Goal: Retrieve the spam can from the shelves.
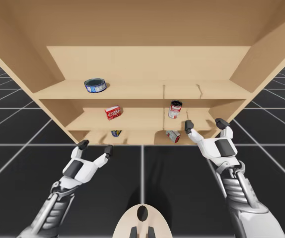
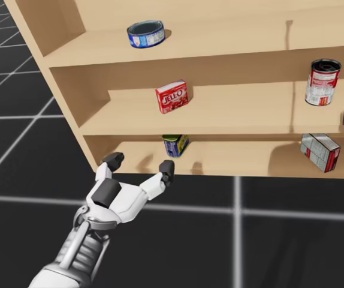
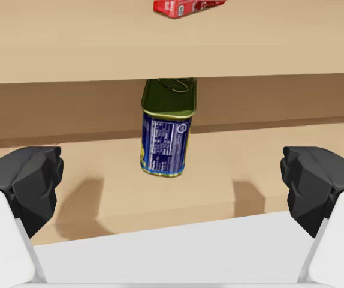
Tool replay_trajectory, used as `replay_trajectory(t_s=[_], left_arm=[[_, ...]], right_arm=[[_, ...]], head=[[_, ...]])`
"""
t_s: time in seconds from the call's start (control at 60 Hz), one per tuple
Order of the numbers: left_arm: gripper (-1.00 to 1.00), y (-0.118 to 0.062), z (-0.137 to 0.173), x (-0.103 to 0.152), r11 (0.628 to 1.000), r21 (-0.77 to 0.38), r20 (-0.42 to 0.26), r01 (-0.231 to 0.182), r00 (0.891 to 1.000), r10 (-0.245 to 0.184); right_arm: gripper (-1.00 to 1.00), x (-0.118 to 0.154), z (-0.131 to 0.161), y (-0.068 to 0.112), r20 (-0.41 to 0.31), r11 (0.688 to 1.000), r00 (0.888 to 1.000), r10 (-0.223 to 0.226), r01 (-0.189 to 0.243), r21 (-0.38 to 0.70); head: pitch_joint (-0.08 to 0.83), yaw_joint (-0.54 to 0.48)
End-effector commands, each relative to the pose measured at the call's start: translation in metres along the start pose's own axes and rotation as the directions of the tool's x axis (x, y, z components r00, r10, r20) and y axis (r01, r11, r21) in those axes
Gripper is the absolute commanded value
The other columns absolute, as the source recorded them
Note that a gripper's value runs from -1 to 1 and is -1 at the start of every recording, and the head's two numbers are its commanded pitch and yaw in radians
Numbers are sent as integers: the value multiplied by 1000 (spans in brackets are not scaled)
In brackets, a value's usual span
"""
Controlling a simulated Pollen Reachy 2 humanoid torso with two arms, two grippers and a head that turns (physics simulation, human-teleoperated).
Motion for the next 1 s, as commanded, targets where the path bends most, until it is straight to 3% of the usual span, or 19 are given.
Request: replay_trajectory(t_s=[0.017, 0.117, 0.383, 0.45, 0.533, 0.65, 0.717, 0.783, 1.0], left_arm=[[-1000, -15, -21, -26, 998, -4, -35, -68, 997, 68], [-1000, -15, -37, -32, 1000, 3, -35, -26, 999, 26], [-1000, -15, -84, -39, 1000, 17, -64, -17, 998, 18], [-1000, -14, -96, -41, 1000, 20, -56, 5, 998, -4], [-1000, -13, -117, -45, 999, 36, -67, 0, 998, 3], [-1000, -15, -133, -47, 998, 37, -105, -44, 993, 47], [-1000, -15, -140, -48, 998, 40, -111, -41, 993, 45], [-1000, -17, -148, -49, 997, 43, -132, -71, 988, 76], [-1000, -26, -158, -53, 995, 25, -173, -102, 979, 104]], right_arm=[[-1000, 0, 0, 0, 4, 1000, 1000, -6, 6, -2], [-1000, 0, 1, -2, 7, 1000, 1000, -7, 7, -2], [-1000, 0, 1, -3, 9, 1000, 1000, -9, 9, -6], [-1000, 0, 1, -3, 9, 1000, 1000, -8, 8, -6], [-1000, 0, 1, -3, 11, 1000, 1000, -8, 8, -7], [-1000, 0, 1, -3, 13, 1000, 1000, -9, 9, -9], [-1000, 0, 1, -4, 13, 1000, 1000, -9, 9, -9], [-1000, 0, 1, -4, 15, 1000, 1000, -10, 10, -10], [-1000, 2, 1, -4, 20, 1000, 1000, -16, 16, -14]], head=[[582, 229], [581, 220], [582, 213], [585, 214], [586, 219], [589, 219], [592, 218], [594, 219], [599, 217]])
